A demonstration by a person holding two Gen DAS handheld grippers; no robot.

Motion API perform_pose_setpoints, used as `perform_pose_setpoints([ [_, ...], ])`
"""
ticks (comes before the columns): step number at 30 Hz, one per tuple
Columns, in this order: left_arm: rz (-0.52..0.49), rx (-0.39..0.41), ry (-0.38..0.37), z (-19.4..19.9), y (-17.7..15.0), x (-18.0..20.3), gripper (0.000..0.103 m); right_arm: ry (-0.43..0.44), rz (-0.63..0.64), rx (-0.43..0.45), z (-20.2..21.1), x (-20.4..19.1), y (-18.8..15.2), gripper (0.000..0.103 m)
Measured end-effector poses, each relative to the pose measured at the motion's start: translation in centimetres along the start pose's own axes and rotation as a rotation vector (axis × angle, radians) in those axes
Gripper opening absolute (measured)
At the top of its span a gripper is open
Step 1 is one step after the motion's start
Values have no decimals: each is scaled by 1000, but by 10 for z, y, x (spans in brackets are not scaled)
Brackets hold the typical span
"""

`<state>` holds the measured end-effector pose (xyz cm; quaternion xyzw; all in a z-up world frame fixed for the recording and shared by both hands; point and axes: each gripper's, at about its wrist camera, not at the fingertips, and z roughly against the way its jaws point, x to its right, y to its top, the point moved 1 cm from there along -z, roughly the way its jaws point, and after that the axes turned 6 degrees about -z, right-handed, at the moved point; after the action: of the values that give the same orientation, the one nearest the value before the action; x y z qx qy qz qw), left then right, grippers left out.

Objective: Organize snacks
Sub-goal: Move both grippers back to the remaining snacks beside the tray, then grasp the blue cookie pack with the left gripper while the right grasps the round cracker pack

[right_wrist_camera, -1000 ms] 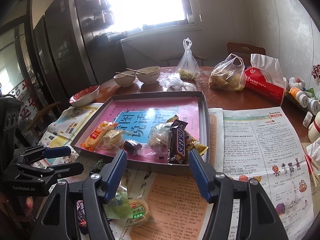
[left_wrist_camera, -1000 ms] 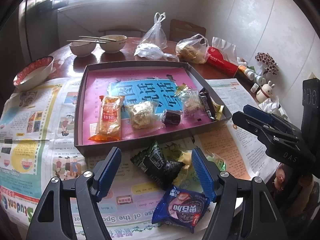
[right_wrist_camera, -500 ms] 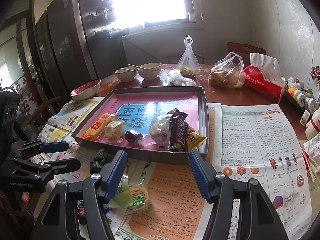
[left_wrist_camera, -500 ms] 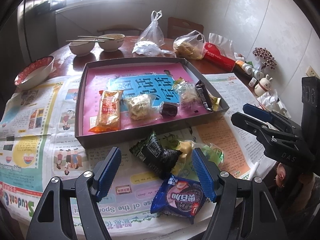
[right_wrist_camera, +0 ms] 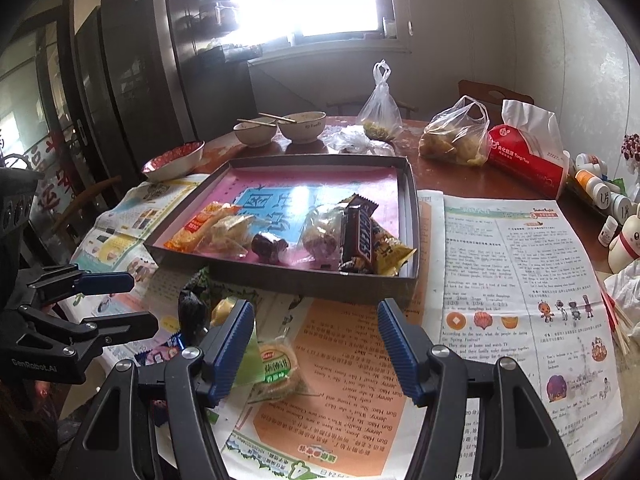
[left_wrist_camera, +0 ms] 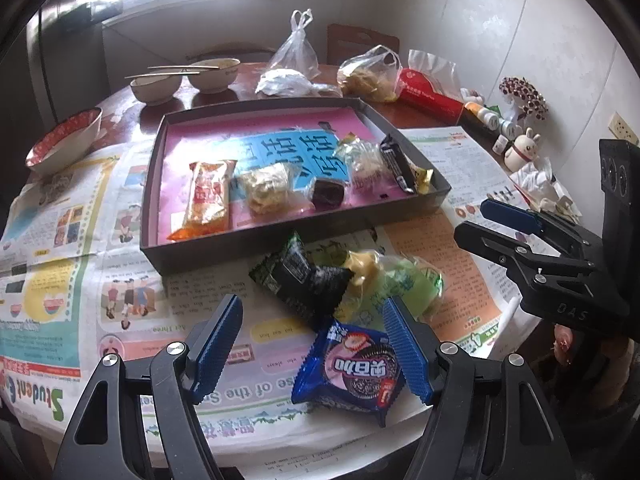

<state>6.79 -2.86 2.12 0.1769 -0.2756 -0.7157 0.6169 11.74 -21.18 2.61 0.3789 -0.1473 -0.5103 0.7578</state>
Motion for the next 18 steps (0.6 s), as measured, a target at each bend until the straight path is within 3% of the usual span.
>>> perform_pose_setpoints([
  [18,-47,-44,-27,-8,-15,13,74,-21,11,-59,-4,2,-17,64],
])
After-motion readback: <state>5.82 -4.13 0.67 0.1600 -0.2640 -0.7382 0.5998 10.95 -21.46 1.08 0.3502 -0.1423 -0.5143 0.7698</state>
